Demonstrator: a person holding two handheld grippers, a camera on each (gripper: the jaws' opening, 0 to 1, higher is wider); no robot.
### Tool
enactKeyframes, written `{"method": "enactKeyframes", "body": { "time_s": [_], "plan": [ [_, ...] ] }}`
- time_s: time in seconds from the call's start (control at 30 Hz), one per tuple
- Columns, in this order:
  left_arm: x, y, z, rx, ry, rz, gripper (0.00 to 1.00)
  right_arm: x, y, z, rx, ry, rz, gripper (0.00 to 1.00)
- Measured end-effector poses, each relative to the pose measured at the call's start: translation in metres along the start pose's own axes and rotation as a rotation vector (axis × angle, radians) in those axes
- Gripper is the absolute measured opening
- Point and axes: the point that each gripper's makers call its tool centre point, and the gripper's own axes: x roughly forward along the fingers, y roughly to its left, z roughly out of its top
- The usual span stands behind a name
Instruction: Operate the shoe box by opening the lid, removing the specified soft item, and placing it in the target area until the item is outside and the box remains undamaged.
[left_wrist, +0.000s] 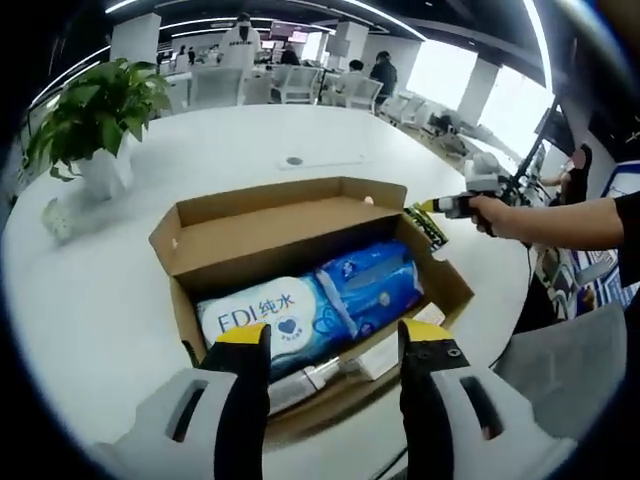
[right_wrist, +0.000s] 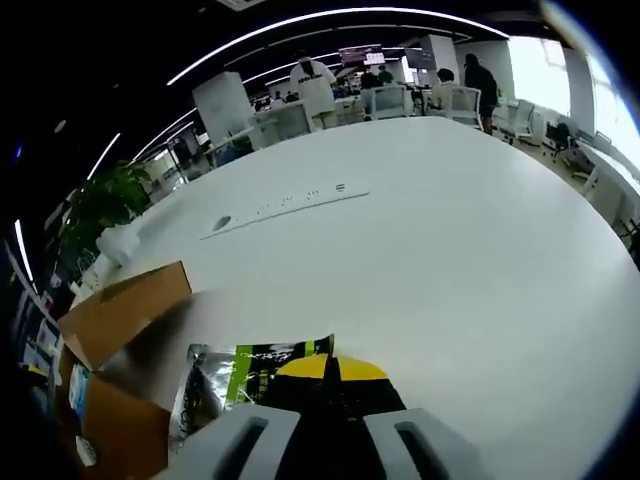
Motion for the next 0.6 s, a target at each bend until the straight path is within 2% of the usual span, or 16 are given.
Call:
{"method": "enactKeyframes", "body": {
  "time_s": [0.3, 0.6],
  "plan": [
    [-0.009, 0.013, -0.006, 0.008, 0.006, 0.027, 0.53, 0.0, -0.002, 0.001, -0.059, 0.012, 0.001, 0.0],
    [-0.016, 0.026, -0.012, 0.024, 0.008, 0.044, 0.54, -0.016, -0.006, 0.004, -0.124, 0.002, -0.003, 0.02]
  ]
}}
